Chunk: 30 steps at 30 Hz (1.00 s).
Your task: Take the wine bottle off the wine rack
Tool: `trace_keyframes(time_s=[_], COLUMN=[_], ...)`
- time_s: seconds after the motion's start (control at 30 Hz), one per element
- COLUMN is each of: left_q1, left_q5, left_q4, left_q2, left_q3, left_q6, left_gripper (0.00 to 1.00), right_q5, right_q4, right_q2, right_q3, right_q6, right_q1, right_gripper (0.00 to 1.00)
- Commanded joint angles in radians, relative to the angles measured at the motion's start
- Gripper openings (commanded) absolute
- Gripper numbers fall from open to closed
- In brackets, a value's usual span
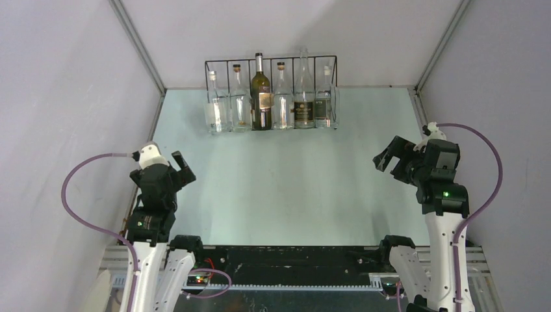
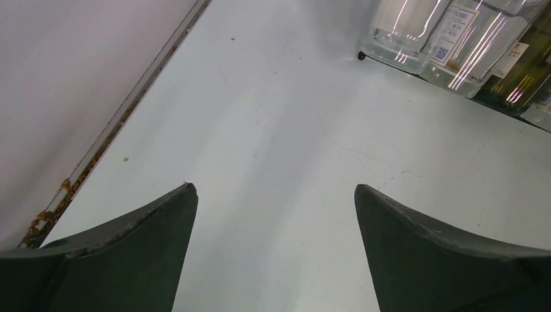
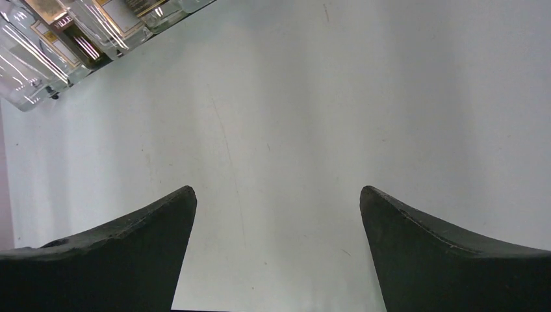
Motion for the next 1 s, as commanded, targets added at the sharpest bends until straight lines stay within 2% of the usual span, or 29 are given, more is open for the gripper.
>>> trace_keyframes(time_s=[0.0,0.67,0.97], left_q1=[0.005,0.006,0.007], left_q5=[0.027,0.125,0.203], left_q4=[0.037,0.056,0.179], left_q2=[-0.009,0.056,0.210], left_q3=[0.030,0.030,0.130], left_q6=[-0.016,0.006,-0.079], left_gripper=[0.98,0.98,0.98], right_q5=[-0.042,-0.192,-0.220], right_q4=[0.060,0.231,0.296], right_q2=[0.014,0.170,0.219], right_q3=[-0.002,-0.010,-0.010], right_q6=[0.024,0.090,0.092], right_q1=[-0.004,-0.005,-0.005], right_gripper=[1.00,1.00,1.00])
